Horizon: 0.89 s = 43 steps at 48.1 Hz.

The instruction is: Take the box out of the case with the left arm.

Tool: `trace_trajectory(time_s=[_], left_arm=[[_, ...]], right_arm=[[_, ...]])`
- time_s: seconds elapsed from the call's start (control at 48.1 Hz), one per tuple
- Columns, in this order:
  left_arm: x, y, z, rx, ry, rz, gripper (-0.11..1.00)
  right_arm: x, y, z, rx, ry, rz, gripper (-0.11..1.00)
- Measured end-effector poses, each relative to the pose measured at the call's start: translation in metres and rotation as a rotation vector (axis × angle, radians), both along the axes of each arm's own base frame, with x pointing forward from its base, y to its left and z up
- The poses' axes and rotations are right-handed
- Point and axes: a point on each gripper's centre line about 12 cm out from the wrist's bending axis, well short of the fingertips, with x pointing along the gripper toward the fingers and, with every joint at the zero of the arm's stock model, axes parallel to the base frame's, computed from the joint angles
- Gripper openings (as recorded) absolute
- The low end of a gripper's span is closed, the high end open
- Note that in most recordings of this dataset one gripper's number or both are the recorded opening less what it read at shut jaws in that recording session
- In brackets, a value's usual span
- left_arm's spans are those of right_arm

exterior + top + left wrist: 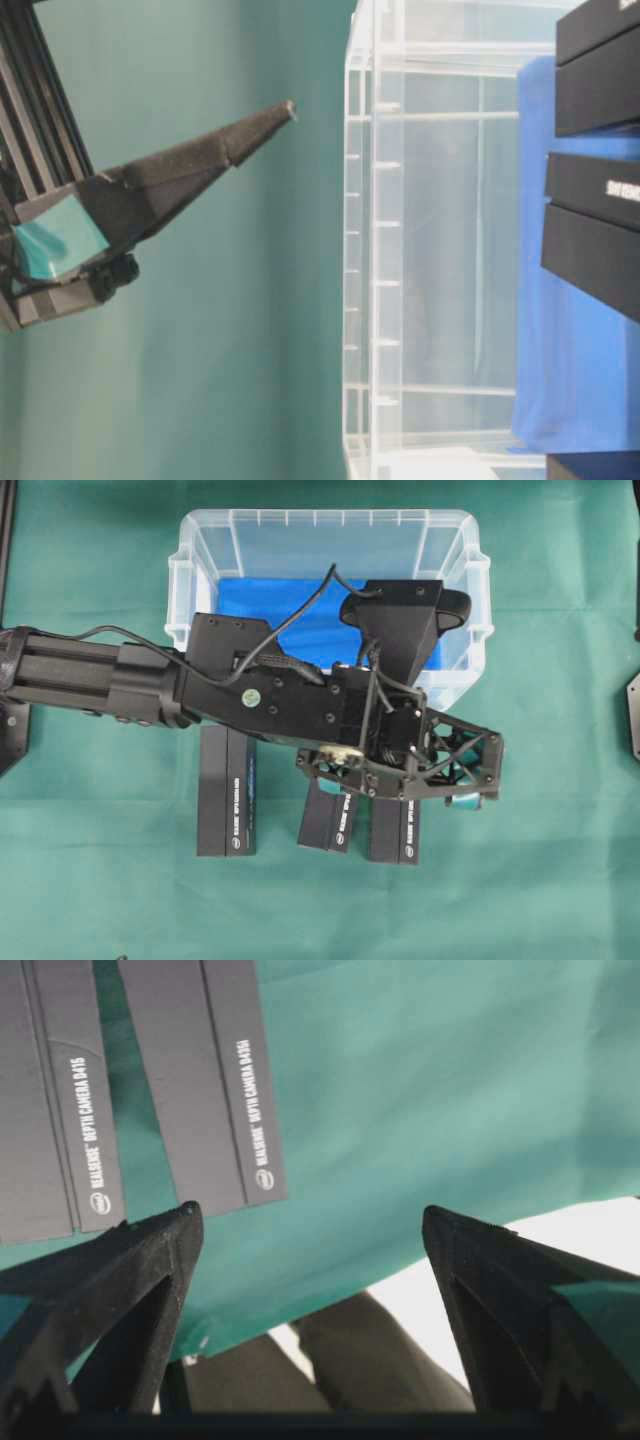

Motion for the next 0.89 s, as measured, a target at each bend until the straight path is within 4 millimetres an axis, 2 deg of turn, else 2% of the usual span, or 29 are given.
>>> trace_trajectory(time_s=[0.166,0.333,0.687,0.895], left_arm=[[-0.010,0.002,-0.015,0.026,0.072,-0.036,0.91],[-0.034,0.002,-0.009,0.033,0.103,-0.046,0.91],[-0.111,0.005,-0.001,0.011,0.161,0.041,0.91],[-0.170,0.001,-0.003,-0.014,0.183,0.110,0.91]], right_arm=[[0.000,0.000,0.000,0.000,0.000,0.000,0.00],[0.000,0.000,0.000,0.000,-0.002,0.000,0.00],[-0.001,0.000,0.000,0.000,0.002,0.000,0.00],[-0.001,0.000,0.000,0.000,0.008,-0.001,0.00]])
